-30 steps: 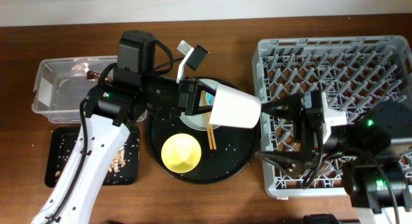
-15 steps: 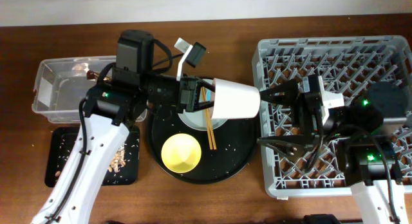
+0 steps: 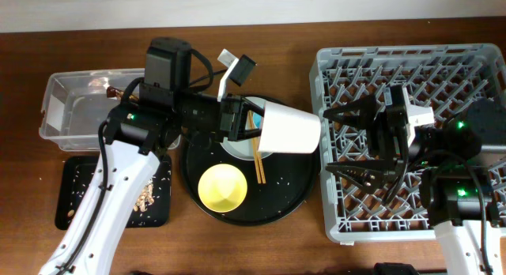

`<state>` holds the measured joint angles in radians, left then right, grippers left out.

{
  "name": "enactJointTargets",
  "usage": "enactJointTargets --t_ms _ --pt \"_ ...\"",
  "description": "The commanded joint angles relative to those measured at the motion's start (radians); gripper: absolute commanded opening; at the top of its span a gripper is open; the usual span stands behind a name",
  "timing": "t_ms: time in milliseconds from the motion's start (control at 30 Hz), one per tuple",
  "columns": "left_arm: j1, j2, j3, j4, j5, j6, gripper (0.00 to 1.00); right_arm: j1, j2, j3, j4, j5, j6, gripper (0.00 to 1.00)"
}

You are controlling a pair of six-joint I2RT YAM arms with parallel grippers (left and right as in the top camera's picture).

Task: Sort waste into correct bins and load items into the dishwasher rack

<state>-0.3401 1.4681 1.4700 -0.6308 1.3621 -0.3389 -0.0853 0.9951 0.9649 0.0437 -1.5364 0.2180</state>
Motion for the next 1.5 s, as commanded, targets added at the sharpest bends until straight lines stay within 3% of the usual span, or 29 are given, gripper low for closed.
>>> enactJointTargets --t_ms 0,567,767,1000,1233,1467 --pt "-0.020 -0.008 0.010 0.003 0.013 0.019 0.00 0.021 0.000 0.015 0.006 -0.015 0.009 0.98" --pt "-0.078 -0.008 0.010 0.010 -0.046 0.019 0.00 0.164 0.078 0.015 0.100 0.003 -0.001 1.00" --pt "-0.078 -0.008 0.010 0.010 -0.046 0.019 0.00 0.172 0.078 0.016 0.155 0.003 0.022 0.93" --pt "-0.078 -0.008 0.010 0.010 -0.047 0.019 0.00 0.179 0.078 0.015 0.155 0.002 0.027 0.92" --pt "-0.079 -0.008 0.010 0.010 -0.047 0.019 0.00 0.203 0.078 0.015 0.155 0.003 0.026 0.73" --pt "-0.079 -0.008 0.010 0.009 -0.051 0.019 0.02 0.202 0.079 0.015 0.155 0.003 0.027 0.68"
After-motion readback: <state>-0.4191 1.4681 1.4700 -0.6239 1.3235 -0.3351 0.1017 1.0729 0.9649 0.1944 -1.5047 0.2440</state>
